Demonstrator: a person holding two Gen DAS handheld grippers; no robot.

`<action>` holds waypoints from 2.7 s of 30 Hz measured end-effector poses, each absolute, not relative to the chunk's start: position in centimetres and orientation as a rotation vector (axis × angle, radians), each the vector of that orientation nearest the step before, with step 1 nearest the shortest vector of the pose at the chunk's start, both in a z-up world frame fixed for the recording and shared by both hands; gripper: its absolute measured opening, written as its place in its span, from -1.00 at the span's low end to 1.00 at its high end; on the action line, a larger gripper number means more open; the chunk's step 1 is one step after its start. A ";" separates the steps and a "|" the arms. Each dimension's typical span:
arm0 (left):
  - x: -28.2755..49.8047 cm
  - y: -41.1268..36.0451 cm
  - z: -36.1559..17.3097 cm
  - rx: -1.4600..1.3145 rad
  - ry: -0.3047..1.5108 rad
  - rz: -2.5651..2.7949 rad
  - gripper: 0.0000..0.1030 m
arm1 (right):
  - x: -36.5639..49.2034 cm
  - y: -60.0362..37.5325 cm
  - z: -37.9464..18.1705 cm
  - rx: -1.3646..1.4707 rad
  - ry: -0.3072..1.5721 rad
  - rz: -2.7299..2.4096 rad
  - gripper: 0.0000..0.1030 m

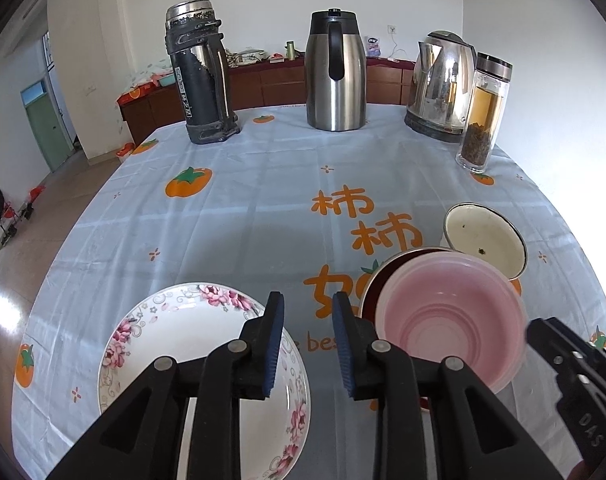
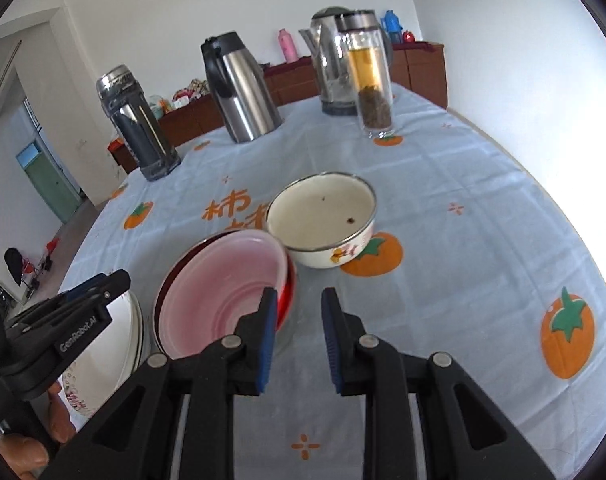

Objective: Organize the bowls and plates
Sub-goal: 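Move both tools toward the white enamel bowl, then close both tools on the rim of the white enamel bowl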

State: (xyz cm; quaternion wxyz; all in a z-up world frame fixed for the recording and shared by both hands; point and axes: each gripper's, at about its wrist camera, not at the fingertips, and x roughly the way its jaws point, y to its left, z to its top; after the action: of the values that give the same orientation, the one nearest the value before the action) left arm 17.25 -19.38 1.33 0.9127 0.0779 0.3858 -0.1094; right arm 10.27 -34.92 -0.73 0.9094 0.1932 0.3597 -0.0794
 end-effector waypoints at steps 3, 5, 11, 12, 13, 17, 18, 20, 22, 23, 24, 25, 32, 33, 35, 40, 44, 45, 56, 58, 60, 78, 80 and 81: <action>17.1 -19.5 1.3 0.162 0.789 -0.231 -0.17 | 10.6 -34.6 -1.3 0.413 0.757 -0.139 -0.54; 16.9 -19.6 1.4 0.169 0.775 -0.236 -0.01 | 10.4 -34.6 -1.4 0.430 0.747 -0.122 -0.54; 16.7 -20.1 1.5 0.190 0.754 -0.253 0.00 | 8.5 -36.0 -0.4 0.465 0.686 -0.136 -0.54; 16.9 -20.2 1.4 0.186 0.764 -0.261 0.00 | 8.3 -36.3 -0.3 0.461 0.677 -0.147 -0.54; 17.0 -20.2 1.3 0.185 0.771 -0.266 0.00 | 8.1 -36.6 -0.2 0.460 0.673 -0.156 -0.54; 17.4 -20.9 1.5 0.188 0.788 -0.305 0.00 | 7.6 -38.7 0.4 0.486 0.652 -0.194 -0.54; 17.6 -21.1 1.7 0.186 0.792 -0.317 0.00 | 7.6 -39.5 0.6 0.500 0.642 -0.203 -0.54; 18.1 -21.5 2.1 0.180 0.808 -0.342 0.00 | 7.6 -40.5 1.1 0.519 0.626 -0.210 -0.54; 18.7 -22.0 2.5 0.173 0.823 -0.366 0.00 | 8.0 -41.3 1.5 0.532 0.610 -0.207 -0.53; 19.0 -22.4 2.8 0.179 0.824 -0.375 0.00 | 8.3 -41.6 1.7 0.537 0.605 -0.203 -0.47; 19.3 -22.9 3.2 0.188 0.819 -0.383 0.00 | 8.6 -41.9 1.8 0.545 0.596 -0.198 -0.37; 19.6 -23.2 3.3 0.193 0.817 -0.392 0.00 | 9.0 -42.2 1.8 0.557 0.584 -0.194 -0.30; 23.2 -26.3 3.1 0.216 0.892 -0.457 0.00 | 12.4 -43.1 0.7 0.586 0.575 -0.206 -0.33; 23.5 -26.8 2.9 0.230 0.896 -0.459 0.00 | 12.8 -43.2 0.4 0.593 0.576 -0.205 -0.34; 24.2 -27.5 2.6 0.244 0.910 -0.461 0.00 | 13.1 -43.5 -0.6 0.619 0.566 -0.204 -0.35; 25.8 -28.9 1.3 0.263 0.954 -0.471 0.00 | 14.2 -44.2 -3.6 0.644 0.608 -0.193 -0.42; 26.4 -30.1 1.0 0.253 0.951 -0.491 -0.07 | 14.4 -44.6 -3.5 0.641 0.595 -0.173 -0.49; 26.6 -30.4 0.9 0.256 0.956 -0.495 -0.21 | 14.3 -44.5 -3.3 0.635 0.589 -0.164 -0.49; 27.5 -32.9 -0.7 0.270 1.004 -0.521 -0.47 | 14.7 -44.2 -3.6 0.597 0.623 -0.171 -0.49; 27.5 -33.0 -0.9 0.273 1.005 -0.515 -0.48 | 15.0 -44.0 -3.7 0.590 0.634 -0.165 -0.49; 27.6 -33.2 -0.9 0.272 1.008 -0.521 -0.54 | 15.2 -44.0 -4.0 0.594 0.646 -0.161 -0.56; 28.0 -33.8 -2.0 0.240 1.060 -0.568 -0.80 | 16.0 -44.5 -5.1 0.644 0.681 -0.122 -0.60; 27.6 -33.8 -2.0 0.254 1.043 -0.563 -0.81 | 16.1 -44.4 -5.1 0.636 0.685 -0.127 -0.60; 27.5 -33.9 -2.0 0.262 1.033 -0.563 -0.81 | 16.1 -44.3 -5.1 0.631 0.686 -0.130 -0.60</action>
State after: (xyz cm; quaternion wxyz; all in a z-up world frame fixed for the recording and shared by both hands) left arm 27.47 -33.89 -1.96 0.8239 0.1234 0.4856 -0.2648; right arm 16.13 -44.32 -5.08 0.8912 0.3041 0.3306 -0.0624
